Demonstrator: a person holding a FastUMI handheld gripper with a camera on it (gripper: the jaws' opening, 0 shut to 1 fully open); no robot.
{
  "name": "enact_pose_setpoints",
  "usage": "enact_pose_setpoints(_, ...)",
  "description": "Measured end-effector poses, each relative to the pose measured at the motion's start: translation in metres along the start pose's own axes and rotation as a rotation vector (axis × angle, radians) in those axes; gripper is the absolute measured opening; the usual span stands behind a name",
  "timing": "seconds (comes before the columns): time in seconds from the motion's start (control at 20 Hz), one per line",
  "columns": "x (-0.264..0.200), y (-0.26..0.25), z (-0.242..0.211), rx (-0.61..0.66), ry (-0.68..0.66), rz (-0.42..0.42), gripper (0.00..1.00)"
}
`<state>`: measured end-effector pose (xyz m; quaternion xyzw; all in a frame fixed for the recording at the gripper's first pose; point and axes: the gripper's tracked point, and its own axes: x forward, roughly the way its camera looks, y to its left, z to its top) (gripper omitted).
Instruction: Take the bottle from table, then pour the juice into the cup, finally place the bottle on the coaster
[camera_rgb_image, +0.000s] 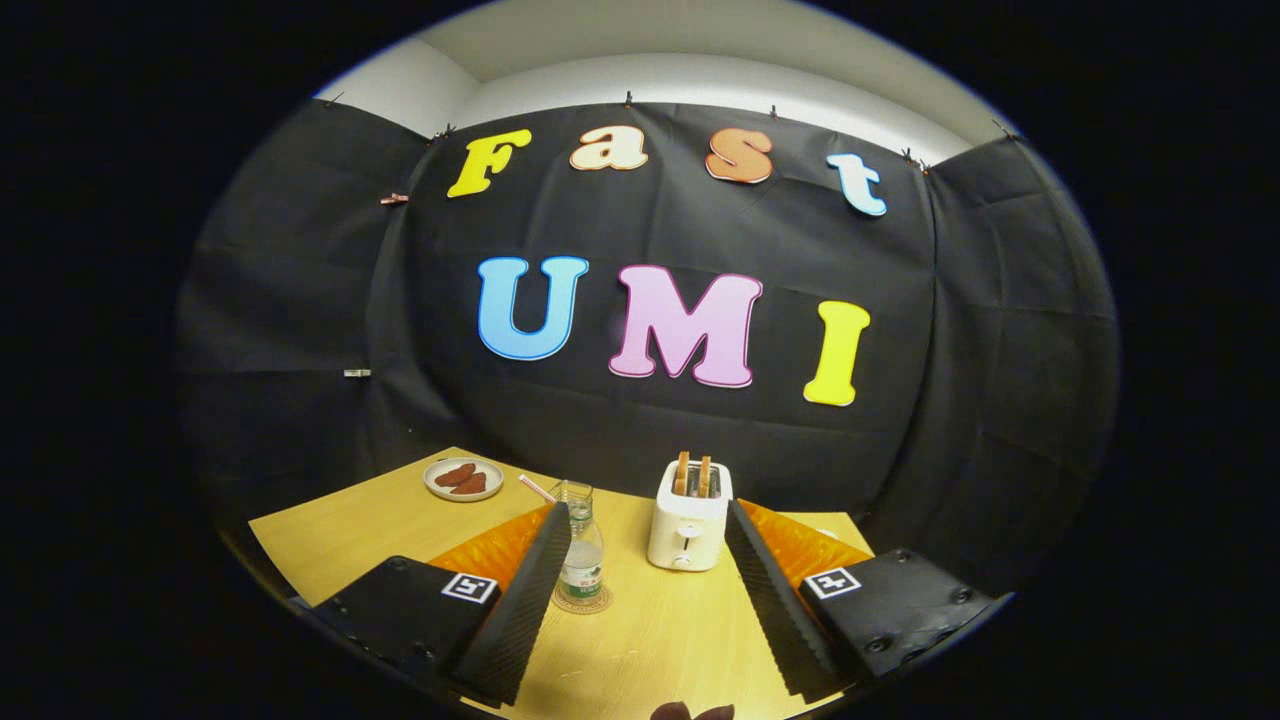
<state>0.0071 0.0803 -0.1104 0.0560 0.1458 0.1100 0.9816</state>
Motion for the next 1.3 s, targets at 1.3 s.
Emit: enact_pose_setpoints(1.3,-0.051,-0.018,0.056,-0.03,-0.061,-0.135,0.97)
